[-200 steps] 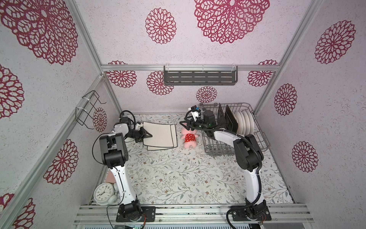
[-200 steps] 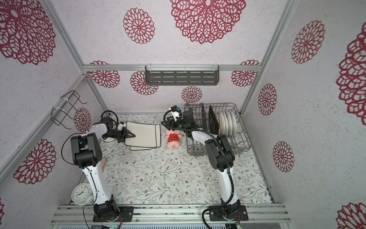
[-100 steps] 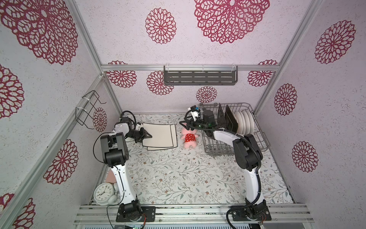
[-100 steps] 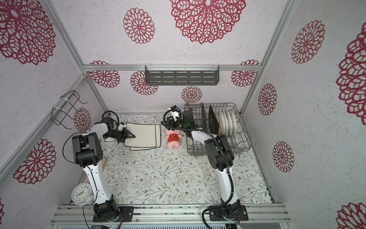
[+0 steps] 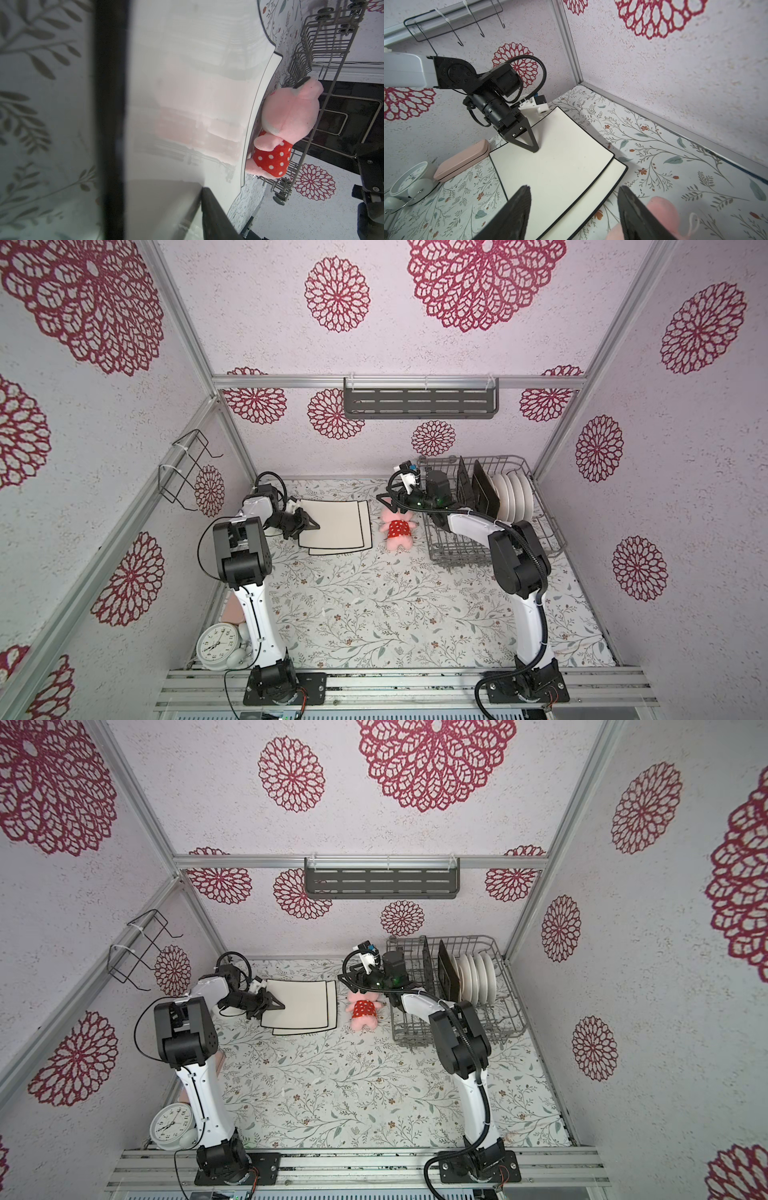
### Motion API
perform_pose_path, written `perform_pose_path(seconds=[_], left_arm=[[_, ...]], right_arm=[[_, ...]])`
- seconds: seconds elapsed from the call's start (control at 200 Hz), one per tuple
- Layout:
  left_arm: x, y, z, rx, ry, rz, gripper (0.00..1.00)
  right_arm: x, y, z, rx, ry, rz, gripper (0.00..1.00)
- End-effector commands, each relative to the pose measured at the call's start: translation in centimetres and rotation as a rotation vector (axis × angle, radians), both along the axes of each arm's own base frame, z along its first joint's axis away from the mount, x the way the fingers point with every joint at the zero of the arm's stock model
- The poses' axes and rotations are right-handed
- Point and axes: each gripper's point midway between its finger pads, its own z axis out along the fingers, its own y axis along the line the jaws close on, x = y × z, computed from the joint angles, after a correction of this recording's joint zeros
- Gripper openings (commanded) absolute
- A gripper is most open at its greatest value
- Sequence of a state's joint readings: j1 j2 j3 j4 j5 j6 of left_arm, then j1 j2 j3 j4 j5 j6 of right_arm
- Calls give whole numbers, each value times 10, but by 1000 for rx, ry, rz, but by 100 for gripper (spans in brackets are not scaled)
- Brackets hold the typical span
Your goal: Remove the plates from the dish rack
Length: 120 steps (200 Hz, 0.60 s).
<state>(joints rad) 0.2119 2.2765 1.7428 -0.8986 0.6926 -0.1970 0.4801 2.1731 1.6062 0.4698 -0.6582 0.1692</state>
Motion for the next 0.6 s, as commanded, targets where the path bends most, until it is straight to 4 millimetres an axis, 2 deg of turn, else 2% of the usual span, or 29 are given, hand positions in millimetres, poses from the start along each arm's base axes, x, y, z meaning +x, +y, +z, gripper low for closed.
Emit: perform_pose_path(seconds=[0.0,0.595], left_arm=[[-6,3,-19,99,42,-33,37],[-8,3,-12,147,37,-57,38]], right_arm=[[6,-1,19,13,-71,0,69],[7,-1,14,10,-62,-6,69]])
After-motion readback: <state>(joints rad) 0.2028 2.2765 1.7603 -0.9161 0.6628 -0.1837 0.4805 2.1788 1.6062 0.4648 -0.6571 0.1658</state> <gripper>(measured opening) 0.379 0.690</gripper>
